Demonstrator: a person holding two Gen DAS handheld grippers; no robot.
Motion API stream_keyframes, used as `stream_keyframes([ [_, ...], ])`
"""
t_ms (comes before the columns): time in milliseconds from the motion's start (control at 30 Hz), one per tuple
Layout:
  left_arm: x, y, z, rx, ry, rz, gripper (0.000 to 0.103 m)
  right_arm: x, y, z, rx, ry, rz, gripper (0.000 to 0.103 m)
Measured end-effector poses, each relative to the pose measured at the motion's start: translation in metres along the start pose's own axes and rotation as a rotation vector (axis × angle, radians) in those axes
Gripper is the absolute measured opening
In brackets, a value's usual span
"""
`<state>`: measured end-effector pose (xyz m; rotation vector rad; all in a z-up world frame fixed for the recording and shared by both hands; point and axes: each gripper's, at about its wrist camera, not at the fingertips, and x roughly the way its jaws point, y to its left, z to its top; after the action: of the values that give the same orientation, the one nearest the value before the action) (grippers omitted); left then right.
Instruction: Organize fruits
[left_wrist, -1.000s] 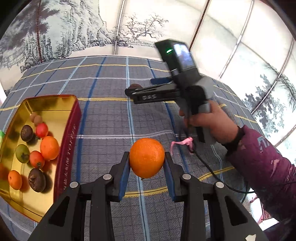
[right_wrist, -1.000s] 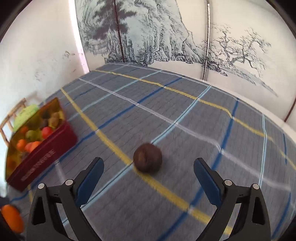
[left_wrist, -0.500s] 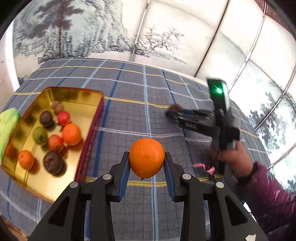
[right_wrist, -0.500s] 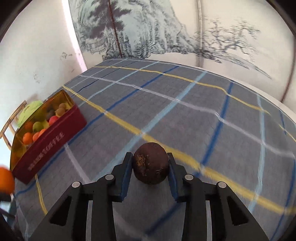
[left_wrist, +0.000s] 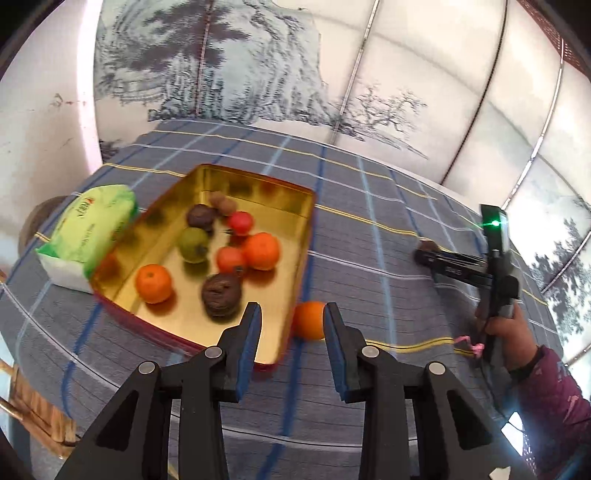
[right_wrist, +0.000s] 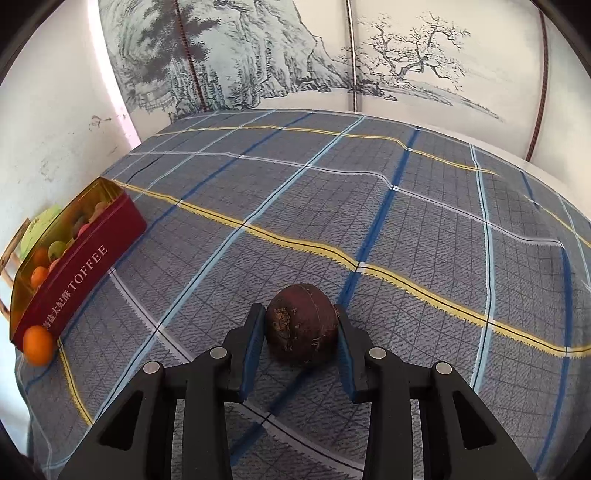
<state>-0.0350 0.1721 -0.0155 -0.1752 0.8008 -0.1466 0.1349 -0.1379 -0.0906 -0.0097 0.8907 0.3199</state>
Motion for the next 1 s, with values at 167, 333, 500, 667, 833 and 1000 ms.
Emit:
stream_keyframes([
  [167, 0.002, 0.008, -0.009, -0.017, 0.004, -0.074, 0.03, 0.0, 0.004, 0.0, -0.017, 0.004, -0.021, 0.037],
  [333, 0.005, -0.04, -0.012, 0.133, 0.006, -0.175, 0.034, 0.0, 0.004, 0.0, -0.02, 0.005, -0.026, 0.037],
  [500, 0.042, -0.075, -0.004, 0.2, 0.086, -0.196, 0.035, 0.0, 0.001, 0.001, -0.005, 0.002, -0.017, 0.037],
  [667, 0.077, -0.081, 0.0, 0.233, 0.141, -0.138, 0.035, -0.002, -0.007, 0.001, 0.03, -0.005, 0.009, 0.037],
  [833, 0.084, -0.087, 0.003, 0.289, 0.116, -0.066, 0.036, -0.003, -0.009, 0.001, 0.043, -0.009, 0.03, 0.038],
  [1000, 0.073, -0.083, 0.006, 0.336, 0.049, -0.047, 0.059, -0.004, -0.01, 0.001, 0.051, -0.008, 0.039, 0.038],
])
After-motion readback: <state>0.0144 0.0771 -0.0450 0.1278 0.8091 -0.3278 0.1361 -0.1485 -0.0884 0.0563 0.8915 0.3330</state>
